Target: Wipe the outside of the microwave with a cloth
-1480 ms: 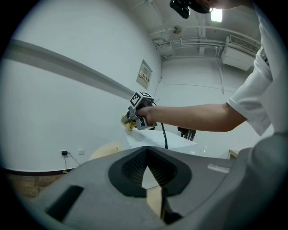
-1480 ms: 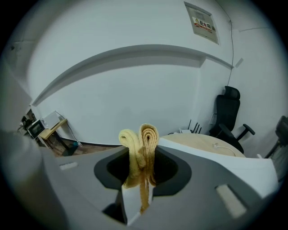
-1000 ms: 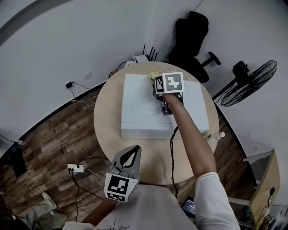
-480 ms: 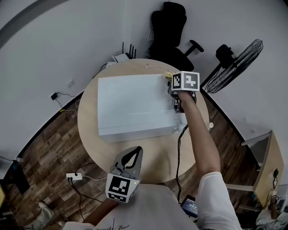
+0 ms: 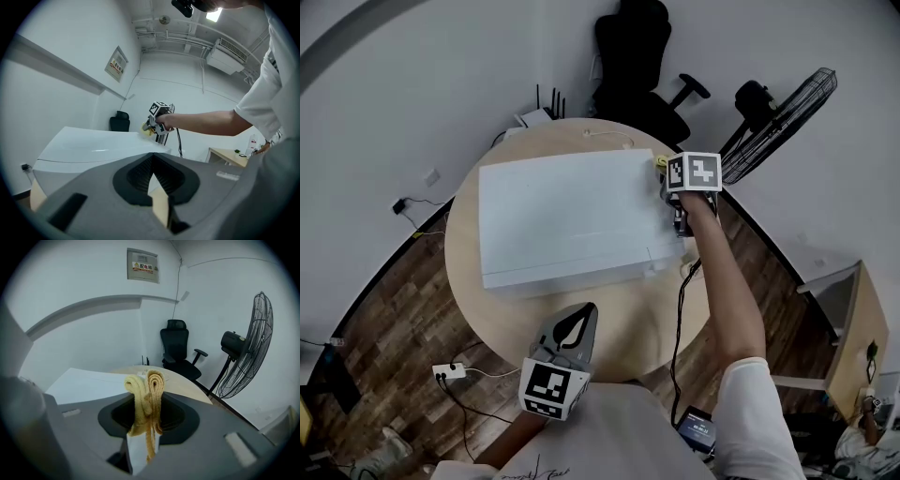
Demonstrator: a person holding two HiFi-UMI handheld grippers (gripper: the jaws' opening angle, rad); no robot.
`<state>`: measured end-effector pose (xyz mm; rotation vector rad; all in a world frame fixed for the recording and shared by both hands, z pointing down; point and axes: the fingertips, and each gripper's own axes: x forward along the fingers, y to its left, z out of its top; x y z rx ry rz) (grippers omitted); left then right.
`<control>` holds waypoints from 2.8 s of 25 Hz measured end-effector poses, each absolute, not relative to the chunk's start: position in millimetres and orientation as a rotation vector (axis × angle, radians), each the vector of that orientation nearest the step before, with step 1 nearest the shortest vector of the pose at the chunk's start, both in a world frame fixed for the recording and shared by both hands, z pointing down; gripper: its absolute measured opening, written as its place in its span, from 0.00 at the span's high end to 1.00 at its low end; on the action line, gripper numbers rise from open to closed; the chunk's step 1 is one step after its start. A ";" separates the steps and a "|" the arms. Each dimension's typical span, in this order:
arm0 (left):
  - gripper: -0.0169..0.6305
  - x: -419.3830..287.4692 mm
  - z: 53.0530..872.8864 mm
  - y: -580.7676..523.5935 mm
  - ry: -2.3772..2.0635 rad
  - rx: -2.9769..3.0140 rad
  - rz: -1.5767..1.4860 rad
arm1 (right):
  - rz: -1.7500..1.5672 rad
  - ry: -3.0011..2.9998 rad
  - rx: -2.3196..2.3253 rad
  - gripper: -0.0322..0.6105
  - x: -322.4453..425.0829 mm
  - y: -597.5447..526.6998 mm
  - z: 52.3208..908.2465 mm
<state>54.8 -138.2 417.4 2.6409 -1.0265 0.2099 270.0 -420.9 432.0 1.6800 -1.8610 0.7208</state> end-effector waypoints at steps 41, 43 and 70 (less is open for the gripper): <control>0.99 -59.6 408.0 -115.3 -1.132 2.596 0.101 | 0.833 -1.895 1.658 0.76 121.2 -406.8 452.0; 0.99 -62.1 408.3 -113.3 -1.138 2.596 0.095 | 0.827 -1.902 1.651 0.76 112.1 -405.7 451.5; 0.99 -111.4 412.7 -83.4 -1.283 2.531 0.073 | 0.733 -2.128 1.345 0.76 -99.0 -387.5 450.6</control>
